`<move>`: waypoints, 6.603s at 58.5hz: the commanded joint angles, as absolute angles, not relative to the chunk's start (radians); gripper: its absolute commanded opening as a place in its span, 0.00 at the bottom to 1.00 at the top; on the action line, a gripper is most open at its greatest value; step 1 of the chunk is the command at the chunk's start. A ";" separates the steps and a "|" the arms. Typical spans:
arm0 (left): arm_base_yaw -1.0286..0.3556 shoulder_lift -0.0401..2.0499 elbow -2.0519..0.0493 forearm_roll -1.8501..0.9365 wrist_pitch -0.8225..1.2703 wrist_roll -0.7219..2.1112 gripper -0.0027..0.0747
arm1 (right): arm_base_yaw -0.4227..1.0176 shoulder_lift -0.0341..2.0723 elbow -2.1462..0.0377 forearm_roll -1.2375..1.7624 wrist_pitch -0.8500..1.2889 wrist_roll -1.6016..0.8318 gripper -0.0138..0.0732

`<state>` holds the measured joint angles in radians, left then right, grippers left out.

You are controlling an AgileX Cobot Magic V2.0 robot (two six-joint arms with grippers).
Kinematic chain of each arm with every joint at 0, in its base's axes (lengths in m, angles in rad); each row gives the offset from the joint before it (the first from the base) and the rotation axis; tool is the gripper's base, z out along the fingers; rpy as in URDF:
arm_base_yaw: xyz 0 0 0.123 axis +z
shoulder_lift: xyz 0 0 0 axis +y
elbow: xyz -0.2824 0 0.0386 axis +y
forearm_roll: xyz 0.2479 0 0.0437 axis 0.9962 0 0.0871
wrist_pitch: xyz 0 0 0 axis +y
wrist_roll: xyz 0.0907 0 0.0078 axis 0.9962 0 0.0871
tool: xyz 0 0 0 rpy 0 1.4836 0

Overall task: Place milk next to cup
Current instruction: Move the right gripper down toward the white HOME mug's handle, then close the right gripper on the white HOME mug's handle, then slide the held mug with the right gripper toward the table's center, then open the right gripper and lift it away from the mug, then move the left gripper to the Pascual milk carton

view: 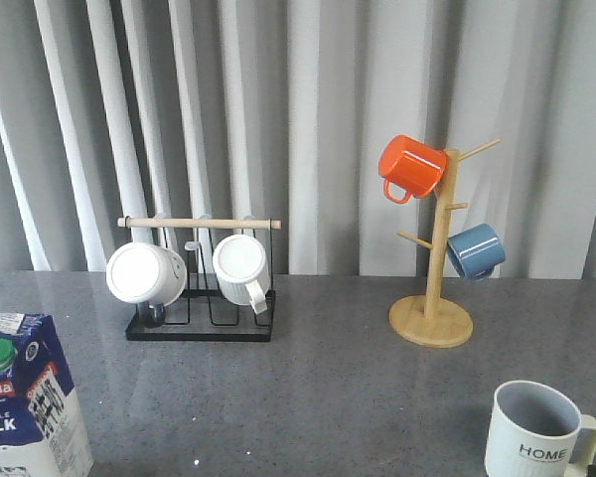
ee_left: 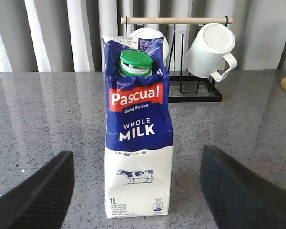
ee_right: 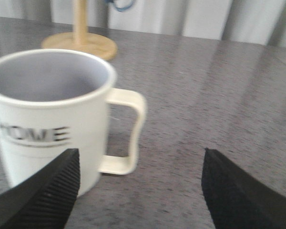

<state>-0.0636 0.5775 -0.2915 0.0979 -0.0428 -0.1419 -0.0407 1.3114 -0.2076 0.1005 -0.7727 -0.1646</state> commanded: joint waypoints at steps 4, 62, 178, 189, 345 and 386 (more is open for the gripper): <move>-0.070 0.584 -0.327 0.091 -0.117 -0.153 0.73 | -0.123 1.298 -0.231 0.041 -0.864 -0.160 0.76; -0.070 0.584 -0.327 0.091 -0.117 -0.153 0.73 | -0.203 1.537 -0.313 -0.131 -1.018 -0.017 0.76; -0.070 0.584 -0.327 0.091 -0.117 -0.153 0.73 | 0.535 1.771 -0.641 0.484 -0.873 -0.193 0.18; -0.070 0.584 -0.327 0.091 -0.117 -0.153 0.73 | 0.535 1.771 -0.641 0.449 -0.868 -0.222 0.28; -0.070 0.584 -0.327 0.091 -0.116 -0.153 0.73 | 0.026 0.553 -0.440 -0.261 -0.267 0.139 0.15; -0.070 0.619 -0.337 0.092 -0.342 -0.342 0.98 | 0.026 0.553 -0.440 -0.261 -0.267 0.139 0.15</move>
